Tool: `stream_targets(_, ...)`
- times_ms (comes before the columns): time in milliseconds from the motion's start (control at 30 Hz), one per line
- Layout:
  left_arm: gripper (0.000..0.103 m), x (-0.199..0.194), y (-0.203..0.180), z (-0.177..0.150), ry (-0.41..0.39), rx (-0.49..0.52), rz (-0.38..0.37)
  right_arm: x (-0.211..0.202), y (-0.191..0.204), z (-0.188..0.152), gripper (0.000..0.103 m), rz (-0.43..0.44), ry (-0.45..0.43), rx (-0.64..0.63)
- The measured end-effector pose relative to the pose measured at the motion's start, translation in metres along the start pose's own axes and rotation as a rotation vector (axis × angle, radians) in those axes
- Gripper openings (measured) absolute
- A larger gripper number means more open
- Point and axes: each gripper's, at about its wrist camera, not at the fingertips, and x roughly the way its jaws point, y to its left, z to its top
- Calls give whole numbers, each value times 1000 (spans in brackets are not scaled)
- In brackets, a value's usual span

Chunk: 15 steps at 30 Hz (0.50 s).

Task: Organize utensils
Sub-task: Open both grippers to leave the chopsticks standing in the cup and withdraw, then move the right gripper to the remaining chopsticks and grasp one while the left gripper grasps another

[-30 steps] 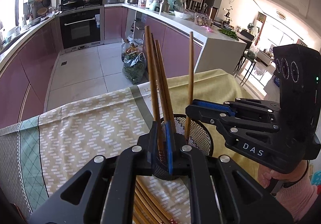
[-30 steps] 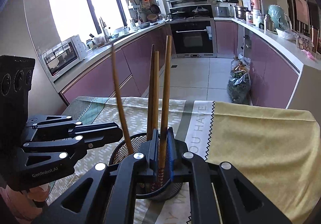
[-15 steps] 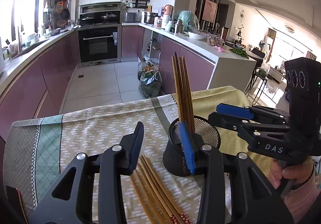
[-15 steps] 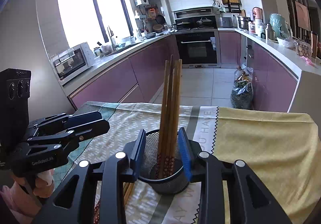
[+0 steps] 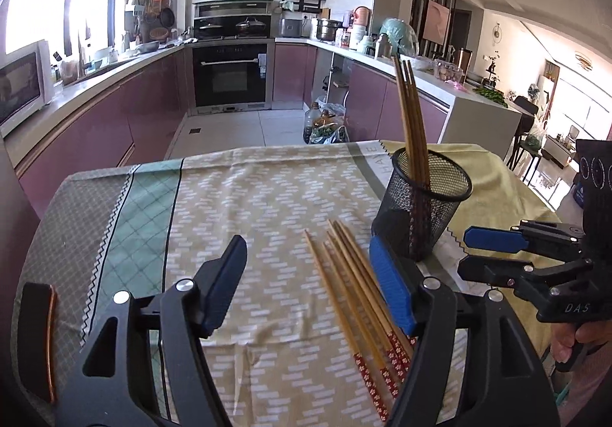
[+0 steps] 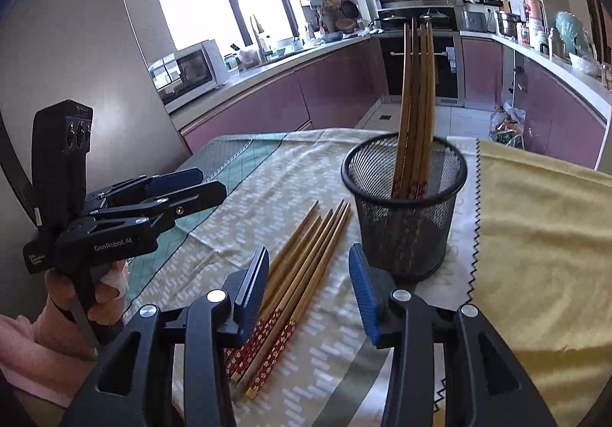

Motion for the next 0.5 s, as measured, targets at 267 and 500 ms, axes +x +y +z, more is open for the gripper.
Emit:
stream_targets(267,66,17,1,-28,100,0,32,30,8,-21,41,-45,96,18)
stream_targets(500,66,29,-12,-39,156,27,14,37,5,-33,41,-54,131,47)
